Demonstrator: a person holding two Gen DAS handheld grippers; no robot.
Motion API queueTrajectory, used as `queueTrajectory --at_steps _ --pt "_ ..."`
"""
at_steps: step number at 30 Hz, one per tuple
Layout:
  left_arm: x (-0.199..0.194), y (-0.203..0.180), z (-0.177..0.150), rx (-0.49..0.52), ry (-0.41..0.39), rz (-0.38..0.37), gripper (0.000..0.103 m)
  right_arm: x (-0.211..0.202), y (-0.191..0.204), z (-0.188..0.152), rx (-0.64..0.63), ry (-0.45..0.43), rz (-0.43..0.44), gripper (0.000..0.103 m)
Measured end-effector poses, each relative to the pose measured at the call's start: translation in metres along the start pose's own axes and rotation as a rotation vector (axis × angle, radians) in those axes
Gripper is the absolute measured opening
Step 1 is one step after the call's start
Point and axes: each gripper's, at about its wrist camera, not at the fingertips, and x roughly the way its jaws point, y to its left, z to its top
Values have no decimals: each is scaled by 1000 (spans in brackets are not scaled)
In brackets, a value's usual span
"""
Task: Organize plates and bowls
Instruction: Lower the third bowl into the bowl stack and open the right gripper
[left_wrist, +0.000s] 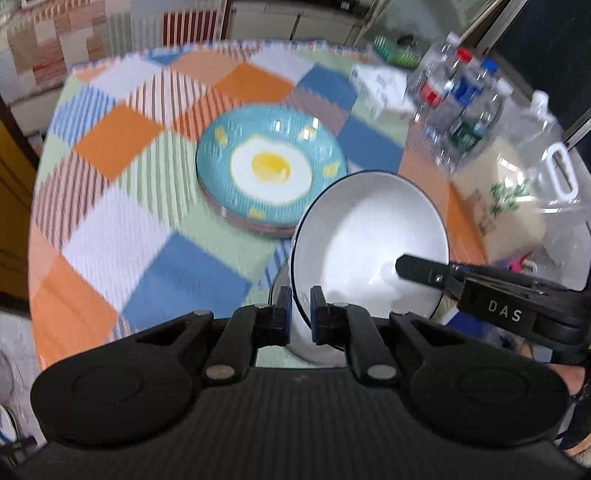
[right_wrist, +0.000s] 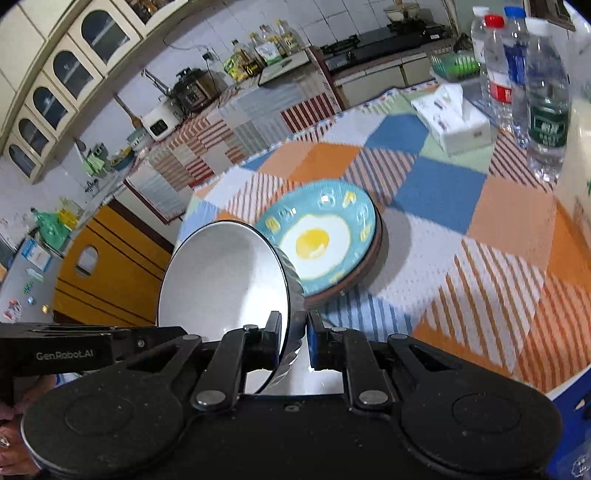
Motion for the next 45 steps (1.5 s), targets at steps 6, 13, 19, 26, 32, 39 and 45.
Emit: queueTrajectory --at_steps 6,13,19,26,32,39,45 --pt "29 14 -16 -85 104 -40 9 10 10 -21 -132 0 -83 18" --pt "44 12 -23 -92 144 -20 9 22 15 -36 -207 9 -170 17" --pt "58 1 -21 -20 170 48 12 28 20 -43 -267 2 -244 17" --pt "64 -3 -23 5 160 73 12 33 38 -55 -455 -46 -345 18" --pt "49 -2 -24 104 106 69 21 30 33 -51 -478 -45 -316 25" --pt "25 18 -22 105 25 -46 41 -12 34 -47 -653 -54 -296 54" --pt "29 26 -27 104 -54 -109 49 -17 20 -60 -827 54 -111 75"
